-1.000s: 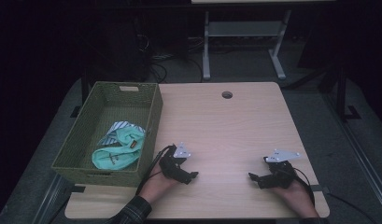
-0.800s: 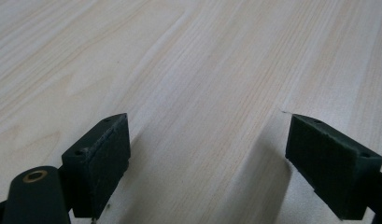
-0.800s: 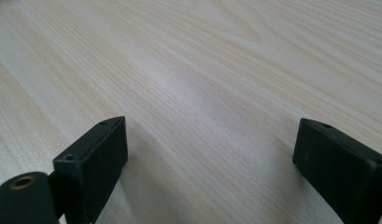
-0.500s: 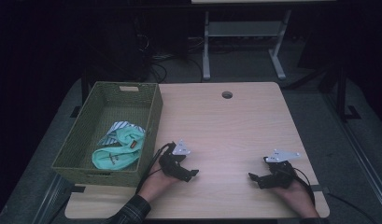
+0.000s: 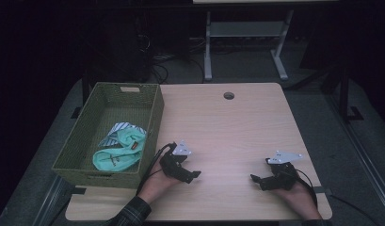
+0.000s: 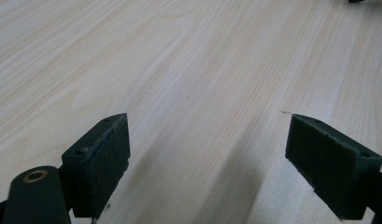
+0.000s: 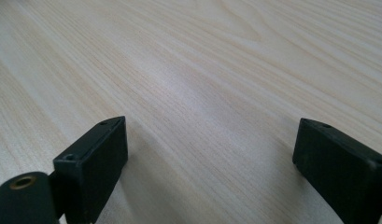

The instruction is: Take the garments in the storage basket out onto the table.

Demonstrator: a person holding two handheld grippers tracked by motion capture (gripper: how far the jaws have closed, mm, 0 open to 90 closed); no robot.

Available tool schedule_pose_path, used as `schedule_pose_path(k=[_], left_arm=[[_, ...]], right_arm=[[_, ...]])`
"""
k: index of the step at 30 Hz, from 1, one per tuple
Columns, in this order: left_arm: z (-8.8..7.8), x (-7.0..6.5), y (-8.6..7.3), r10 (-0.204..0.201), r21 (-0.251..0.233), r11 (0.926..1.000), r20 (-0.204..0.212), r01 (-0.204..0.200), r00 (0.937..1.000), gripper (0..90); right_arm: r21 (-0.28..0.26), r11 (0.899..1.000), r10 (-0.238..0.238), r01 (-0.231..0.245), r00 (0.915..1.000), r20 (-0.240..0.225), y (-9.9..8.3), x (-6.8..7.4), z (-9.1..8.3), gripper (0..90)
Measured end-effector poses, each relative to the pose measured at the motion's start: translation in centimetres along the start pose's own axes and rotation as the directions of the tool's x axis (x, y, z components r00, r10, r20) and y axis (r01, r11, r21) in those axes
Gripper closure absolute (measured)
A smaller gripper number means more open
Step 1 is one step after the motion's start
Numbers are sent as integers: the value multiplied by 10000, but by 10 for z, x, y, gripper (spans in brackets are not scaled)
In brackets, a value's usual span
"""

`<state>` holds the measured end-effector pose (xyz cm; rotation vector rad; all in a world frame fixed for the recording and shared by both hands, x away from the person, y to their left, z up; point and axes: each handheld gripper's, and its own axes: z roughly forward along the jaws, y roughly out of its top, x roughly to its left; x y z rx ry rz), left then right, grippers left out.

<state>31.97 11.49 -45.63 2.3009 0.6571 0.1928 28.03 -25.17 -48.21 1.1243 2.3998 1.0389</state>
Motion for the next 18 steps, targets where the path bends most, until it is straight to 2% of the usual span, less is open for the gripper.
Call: schedule_pose_path(k=[7, 18], left_arm=[[-3, 0, 2, 74, -25, 10000, -43, -74, 10000, 135], [-7, -2, 7, 105, -28, 9999, 157, -105, 9998, 136]], right_arm=[[2, 10000, -17, 17, 10000, -6, 0, 0, 0, 100], [2, 10000, -15, 15, 10000, -9, 0, 0, 0, 99]])
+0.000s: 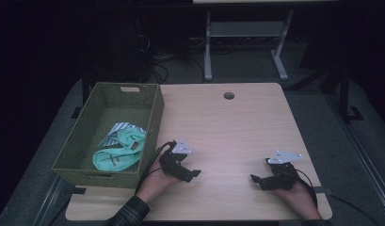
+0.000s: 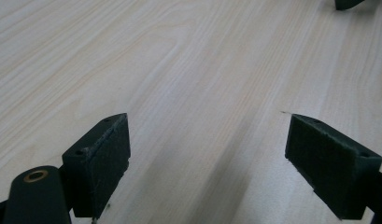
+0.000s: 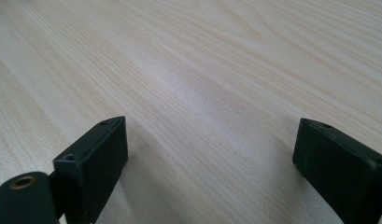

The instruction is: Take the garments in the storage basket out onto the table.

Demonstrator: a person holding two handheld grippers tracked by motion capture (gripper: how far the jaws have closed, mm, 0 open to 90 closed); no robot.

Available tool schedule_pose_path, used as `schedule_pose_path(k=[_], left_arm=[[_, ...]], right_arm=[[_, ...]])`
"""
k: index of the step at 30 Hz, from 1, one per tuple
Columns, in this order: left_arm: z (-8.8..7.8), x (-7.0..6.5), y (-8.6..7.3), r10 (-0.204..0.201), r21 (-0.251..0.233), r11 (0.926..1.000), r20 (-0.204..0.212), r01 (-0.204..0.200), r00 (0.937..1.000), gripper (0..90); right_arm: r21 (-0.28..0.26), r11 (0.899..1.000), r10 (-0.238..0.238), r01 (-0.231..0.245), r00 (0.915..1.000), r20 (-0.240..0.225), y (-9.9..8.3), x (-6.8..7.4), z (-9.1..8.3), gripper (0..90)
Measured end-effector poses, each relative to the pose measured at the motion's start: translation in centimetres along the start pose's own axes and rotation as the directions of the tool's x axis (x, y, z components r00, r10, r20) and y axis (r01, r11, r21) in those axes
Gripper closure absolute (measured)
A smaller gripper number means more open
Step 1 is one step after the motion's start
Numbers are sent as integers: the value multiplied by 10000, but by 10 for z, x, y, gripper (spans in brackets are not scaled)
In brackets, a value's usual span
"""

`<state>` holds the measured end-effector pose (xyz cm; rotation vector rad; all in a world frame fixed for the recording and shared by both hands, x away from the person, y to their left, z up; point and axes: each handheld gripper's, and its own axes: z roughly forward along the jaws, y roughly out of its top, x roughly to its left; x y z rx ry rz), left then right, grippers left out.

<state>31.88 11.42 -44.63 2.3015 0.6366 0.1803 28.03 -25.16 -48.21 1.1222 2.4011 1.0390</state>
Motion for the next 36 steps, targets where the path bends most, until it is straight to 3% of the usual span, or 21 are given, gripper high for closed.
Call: schedule_pose_path(k=[17, 36], left_arm=[[-7, 1, 4, 33, 99, 9999, 244, -36, 9997, 137], [-19, 0, 14, 45, -283, 9996, 427, -33, 9991, 137]], right_arm=[[0, 10000, -2, 2, 10000, 0, 0, 0, 0, 100], [1, 10000, 2, -2, 10000, 0, 0, 0, 0, 100]])
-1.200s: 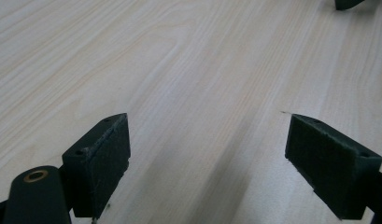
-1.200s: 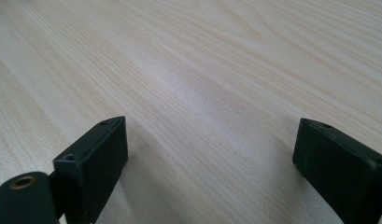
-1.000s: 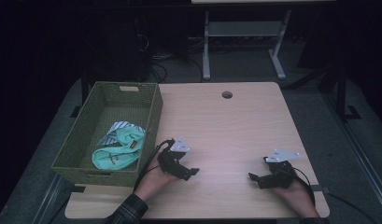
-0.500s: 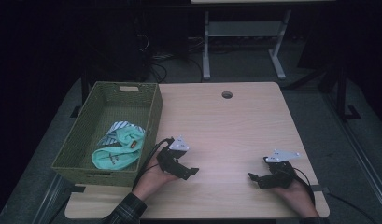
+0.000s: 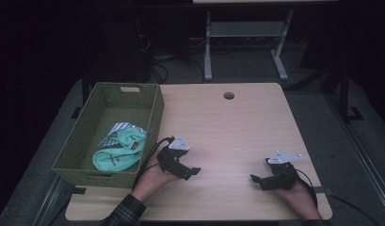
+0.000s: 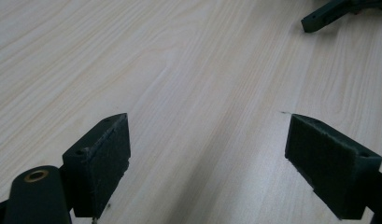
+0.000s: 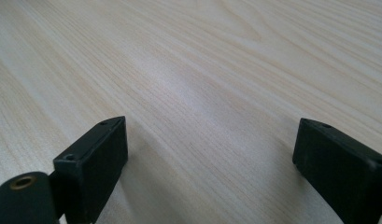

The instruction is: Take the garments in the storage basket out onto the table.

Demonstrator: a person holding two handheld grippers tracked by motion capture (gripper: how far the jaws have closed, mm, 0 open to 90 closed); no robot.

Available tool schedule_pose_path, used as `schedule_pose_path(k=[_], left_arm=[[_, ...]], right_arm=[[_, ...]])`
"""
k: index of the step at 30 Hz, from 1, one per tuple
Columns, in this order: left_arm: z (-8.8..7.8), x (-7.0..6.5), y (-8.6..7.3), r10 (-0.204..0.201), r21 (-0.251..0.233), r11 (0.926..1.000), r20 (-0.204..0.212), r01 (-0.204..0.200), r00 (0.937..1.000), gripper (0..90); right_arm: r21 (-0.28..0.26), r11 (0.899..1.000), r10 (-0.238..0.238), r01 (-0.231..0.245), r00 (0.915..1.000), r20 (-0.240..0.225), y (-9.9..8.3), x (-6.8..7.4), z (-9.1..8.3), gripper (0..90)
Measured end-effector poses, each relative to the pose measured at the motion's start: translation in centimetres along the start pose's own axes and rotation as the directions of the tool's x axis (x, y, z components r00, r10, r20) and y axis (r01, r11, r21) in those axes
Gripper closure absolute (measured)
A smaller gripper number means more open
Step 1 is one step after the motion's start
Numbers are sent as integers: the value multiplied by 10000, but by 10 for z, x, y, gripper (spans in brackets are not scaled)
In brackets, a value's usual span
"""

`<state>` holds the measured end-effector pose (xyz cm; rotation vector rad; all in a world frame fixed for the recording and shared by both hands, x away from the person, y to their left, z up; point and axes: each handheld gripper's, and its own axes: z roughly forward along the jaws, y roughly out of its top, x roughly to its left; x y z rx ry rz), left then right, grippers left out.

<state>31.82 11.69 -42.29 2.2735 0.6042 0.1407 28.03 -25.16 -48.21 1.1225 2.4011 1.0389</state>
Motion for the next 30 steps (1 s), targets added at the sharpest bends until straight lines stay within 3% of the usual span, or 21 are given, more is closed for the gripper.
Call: schedule_pose_path(k=[2, 20, 30], left_arm=[[-2, 0, 1, 178, 75, 9998, -2, -178, 9998, 137], [-13, -2, 12, 193, -44, 9998, -45, -193, 9998, 140], [-18, -1, 17, 206, -26, 9998, 142, -206, 9997, 140]], right_arm=[[-1, 10000, -5, 5, 10000, 1, 0, 0, 0, 99], [-4, 10000, 0, 0, 10000, 1, 0, 0, 0, 100], [-7, 10000, 14, -14, 10000, -1, 0, 0, 0, 100]])
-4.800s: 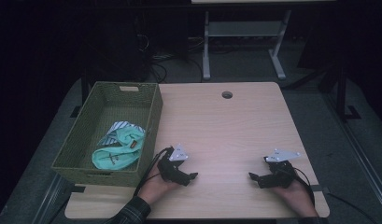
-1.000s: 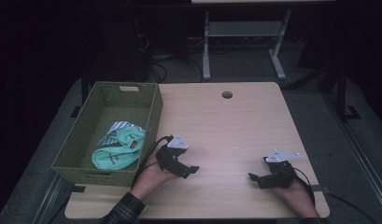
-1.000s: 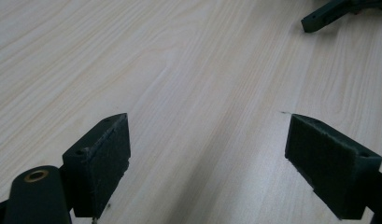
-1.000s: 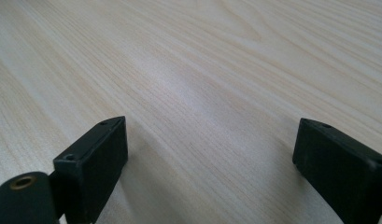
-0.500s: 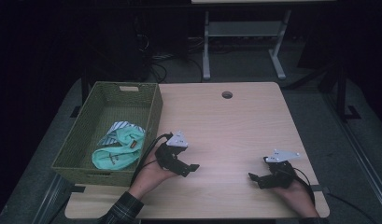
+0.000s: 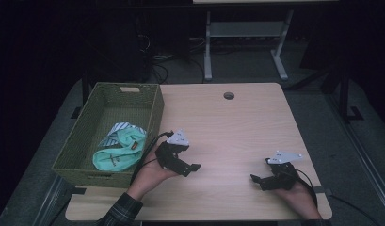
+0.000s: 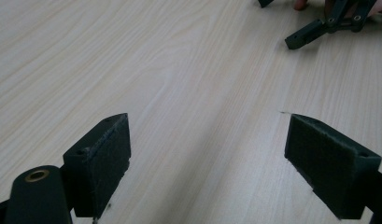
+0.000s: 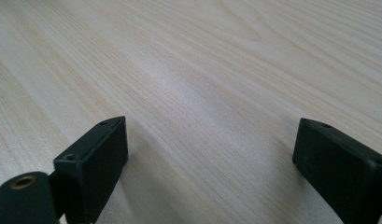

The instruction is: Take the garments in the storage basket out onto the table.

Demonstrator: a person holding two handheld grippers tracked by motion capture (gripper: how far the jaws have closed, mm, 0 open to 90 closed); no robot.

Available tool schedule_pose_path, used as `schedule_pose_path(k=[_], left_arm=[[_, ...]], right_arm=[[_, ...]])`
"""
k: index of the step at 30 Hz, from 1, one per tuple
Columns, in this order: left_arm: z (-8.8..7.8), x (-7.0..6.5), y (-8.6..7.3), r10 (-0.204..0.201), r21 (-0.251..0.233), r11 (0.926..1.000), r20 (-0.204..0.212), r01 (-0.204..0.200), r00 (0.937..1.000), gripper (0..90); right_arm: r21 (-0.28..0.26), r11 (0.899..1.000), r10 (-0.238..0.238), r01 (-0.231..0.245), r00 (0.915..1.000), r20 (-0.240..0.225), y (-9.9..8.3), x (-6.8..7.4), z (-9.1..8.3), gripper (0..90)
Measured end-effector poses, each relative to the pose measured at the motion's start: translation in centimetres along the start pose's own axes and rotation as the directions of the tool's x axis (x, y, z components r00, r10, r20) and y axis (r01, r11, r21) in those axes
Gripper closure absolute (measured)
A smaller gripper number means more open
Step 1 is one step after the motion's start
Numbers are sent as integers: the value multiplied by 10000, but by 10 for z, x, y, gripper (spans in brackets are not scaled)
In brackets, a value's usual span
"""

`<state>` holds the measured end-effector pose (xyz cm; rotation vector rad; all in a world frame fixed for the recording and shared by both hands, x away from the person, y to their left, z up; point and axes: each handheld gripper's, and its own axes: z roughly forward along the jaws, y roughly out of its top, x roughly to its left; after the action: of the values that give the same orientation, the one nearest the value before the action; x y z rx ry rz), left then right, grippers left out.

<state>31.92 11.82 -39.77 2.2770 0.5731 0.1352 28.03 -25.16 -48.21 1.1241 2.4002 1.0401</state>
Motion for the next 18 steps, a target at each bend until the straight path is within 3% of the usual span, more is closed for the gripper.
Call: schedule_pose_path(k=[5, 12, 18], left_arm=[[-3, 0, 3, -89, -78, 9999, 42, 90, 10000, 140], [-7, 2, 9, 107, -52, 9999, -111, -108, 9999, 140], [-13, 9, 11, -196, -207, 9996, -6, 195, 9998, 140]], right_arm=[[-1, 10000, 3, -3, 10000, 0, 0, 0, 0, 100], [3, 10000, 24, -24, 10000, -10, 0, 0, 0, 100], [0, 10000, 37, -37, 10000, 11, 0, 0, 0, 100]])
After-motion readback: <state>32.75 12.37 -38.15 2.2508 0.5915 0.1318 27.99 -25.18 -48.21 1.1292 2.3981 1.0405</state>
